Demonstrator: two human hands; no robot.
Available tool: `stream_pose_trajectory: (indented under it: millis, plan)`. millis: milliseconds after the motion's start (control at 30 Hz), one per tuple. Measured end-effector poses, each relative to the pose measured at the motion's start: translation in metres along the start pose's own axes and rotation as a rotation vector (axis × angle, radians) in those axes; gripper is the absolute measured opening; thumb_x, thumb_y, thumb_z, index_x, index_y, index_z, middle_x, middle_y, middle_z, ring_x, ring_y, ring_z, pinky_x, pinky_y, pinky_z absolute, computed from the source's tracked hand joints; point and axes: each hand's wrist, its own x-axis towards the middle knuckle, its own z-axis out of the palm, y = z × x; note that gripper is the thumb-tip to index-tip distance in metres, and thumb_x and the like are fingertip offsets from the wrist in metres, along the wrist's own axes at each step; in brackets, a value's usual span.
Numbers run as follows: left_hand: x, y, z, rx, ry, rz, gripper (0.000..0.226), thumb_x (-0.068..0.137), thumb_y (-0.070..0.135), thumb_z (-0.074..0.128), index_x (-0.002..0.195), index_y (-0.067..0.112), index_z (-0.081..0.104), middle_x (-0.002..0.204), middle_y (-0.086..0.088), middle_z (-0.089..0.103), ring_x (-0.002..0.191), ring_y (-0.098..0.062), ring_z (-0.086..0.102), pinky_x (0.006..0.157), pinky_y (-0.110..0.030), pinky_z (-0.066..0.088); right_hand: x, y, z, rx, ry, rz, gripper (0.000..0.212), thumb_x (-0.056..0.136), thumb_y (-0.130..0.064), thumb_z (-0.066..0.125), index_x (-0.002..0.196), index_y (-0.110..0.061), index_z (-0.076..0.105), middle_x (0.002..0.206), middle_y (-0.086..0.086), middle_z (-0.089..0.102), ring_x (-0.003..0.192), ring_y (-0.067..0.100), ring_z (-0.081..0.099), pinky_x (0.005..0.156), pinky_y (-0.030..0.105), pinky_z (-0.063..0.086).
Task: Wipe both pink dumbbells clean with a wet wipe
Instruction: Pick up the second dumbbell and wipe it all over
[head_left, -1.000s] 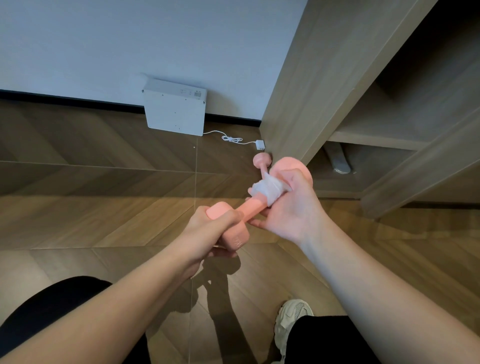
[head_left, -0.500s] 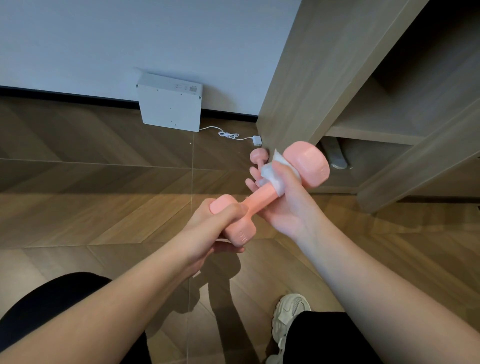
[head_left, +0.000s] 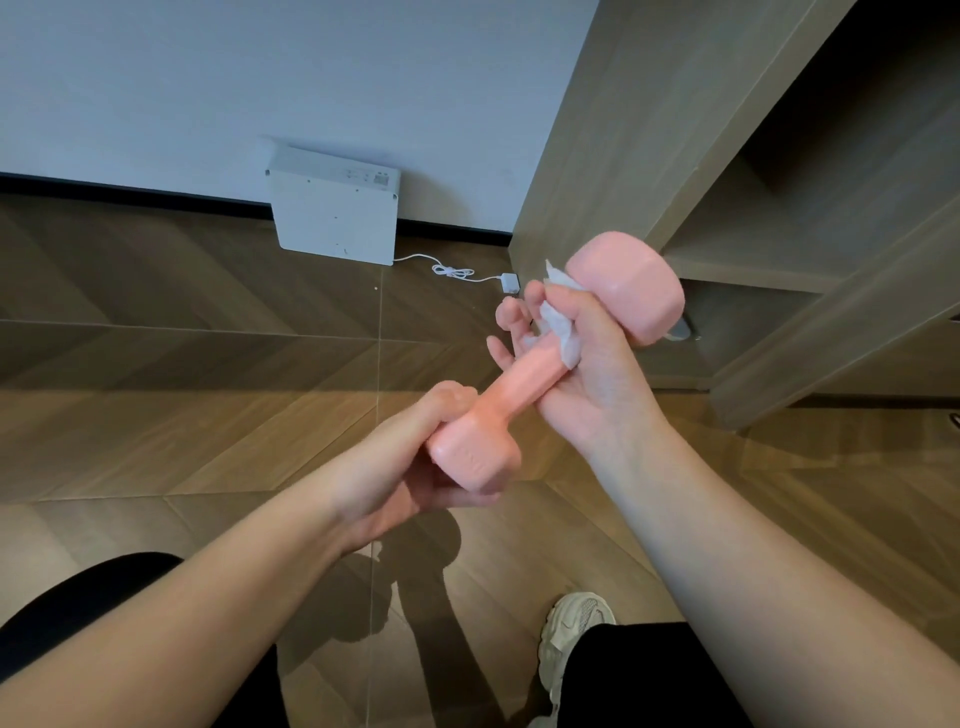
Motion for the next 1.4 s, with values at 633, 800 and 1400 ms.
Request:
stream_pose_trajectory:
  millis: [633, 800, 1400]
  plan:
    - [0.001, -0.008, 0.0, 0.263, 0.087, 0.39, 0.063, 0.074, 0.046, 0.07, 0.126, 0.015, 0.049, 0.112, -0.01, 0.061, 0.088, -0.015, 0.064, 0.069, -0.028, 0.054, 0.003, 0.001, -0.001, 0.124, 0.078, -0.004, 0.037, 0.084, -0.02, 0.059, 0.121, -0.022, 0.053, 0.113, 0.003, 0.057, 0.1, 0.02, 0.062, 0.076, 0.036, 0.052]
    - [-0.001, -0.009, -0.012, 1.054, 0.203, 1.026, 0.079, 0.066, 0.022, 0.087, 0.129, 0.023, 0.038, 0.125, 0.001, 0.049, 0.114, -0.015, 0.053, 0.087, -0.019, 0.047, 0.002, -0.008, -0.002, 0.159, 0.107, 0.017, 0.028, 0.081, -0.021, 0.062, 0.109, -0.021, 0.059, 0.112, -0.001, 0.061, 0.104, 0.017, 0.066, 0.073, 0.037, 0.053]
    - [-0.002, -0.004, 0.009, 0.007, -0.008, 0.19, 0.074, 0.079, 0.066, 0.057, 0.136, 0.02, 0.044, 0.111, -0.016, 0.063, 0.076, -0.026, 0.07, 0.061, -0.033, 0.058, -0.003, -0.015, -0.002, 0.174, 0.11, 0.036, 0.018, 0.084, -0.018, 0.056, 0.101, -0.017, 0.056, 0.112, 0.0, 0.057, 0.127, 0.022, 0.055, 0.076, 0.04, 0.049]
